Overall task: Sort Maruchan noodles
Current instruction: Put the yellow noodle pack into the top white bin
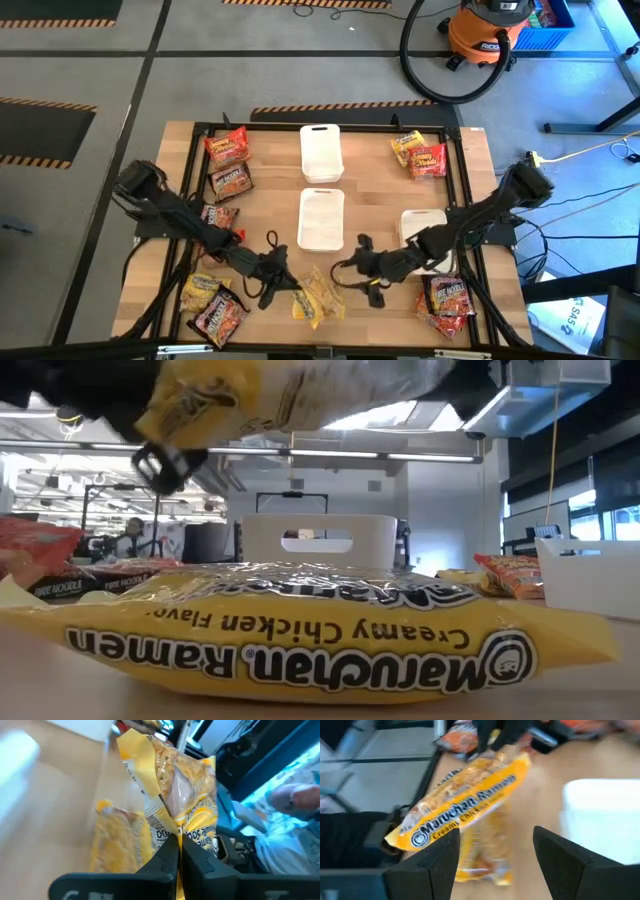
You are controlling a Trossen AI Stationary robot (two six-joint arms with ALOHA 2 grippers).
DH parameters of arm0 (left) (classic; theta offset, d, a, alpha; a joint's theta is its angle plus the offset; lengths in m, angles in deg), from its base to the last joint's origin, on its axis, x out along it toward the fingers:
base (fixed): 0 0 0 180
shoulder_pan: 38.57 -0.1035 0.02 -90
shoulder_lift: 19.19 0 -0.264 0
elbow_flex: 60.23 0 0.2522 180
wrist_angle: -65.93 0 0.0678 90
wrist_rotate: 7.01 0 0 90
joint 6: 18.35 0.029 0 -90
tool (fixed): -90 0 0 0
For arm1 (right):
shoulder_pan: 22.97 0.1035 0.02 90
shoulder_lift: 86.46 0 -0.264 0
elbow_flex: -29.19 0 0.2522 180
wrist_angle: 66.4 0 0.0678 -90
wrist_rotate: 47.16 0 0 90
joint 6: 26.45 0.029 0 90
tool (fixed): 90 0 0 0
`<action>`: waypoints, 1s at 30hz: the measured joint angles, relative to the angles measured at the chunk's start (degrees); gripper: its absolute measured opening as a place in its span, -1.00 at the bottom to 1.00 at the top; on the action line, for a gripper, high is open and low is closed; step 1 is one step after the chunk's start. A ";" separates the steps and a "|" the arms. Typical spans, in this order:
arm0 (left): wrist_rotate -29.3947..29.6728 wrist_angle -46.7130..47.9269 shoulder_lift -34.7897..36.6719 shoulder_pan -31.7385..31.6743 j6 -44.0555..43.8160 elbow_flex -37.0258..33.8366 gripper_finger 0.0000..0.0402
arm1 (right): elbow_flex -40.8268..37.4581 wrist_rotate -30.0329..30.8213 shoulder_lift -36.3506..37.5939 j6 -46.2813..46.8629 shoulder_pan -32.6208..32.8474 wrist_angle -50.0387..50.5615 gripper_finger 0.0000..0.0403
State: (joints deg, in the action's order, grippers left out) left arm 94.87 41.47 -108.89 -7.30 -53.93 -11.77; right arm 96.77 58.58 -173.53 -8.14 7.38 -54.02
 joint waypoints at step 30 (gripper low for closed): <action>2.81 48.43 14.55 -23.75 32.13 20.06 -1.00 | -9.81 -7.44 15.92 -10.58 -23.42 -1.44 0.18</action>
State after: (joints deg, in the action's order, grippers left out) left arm 97.67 89.89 -94.34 -31.05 -21.80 8.29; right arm 86.96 51.13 -157.61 -18.72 -16.05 -55.45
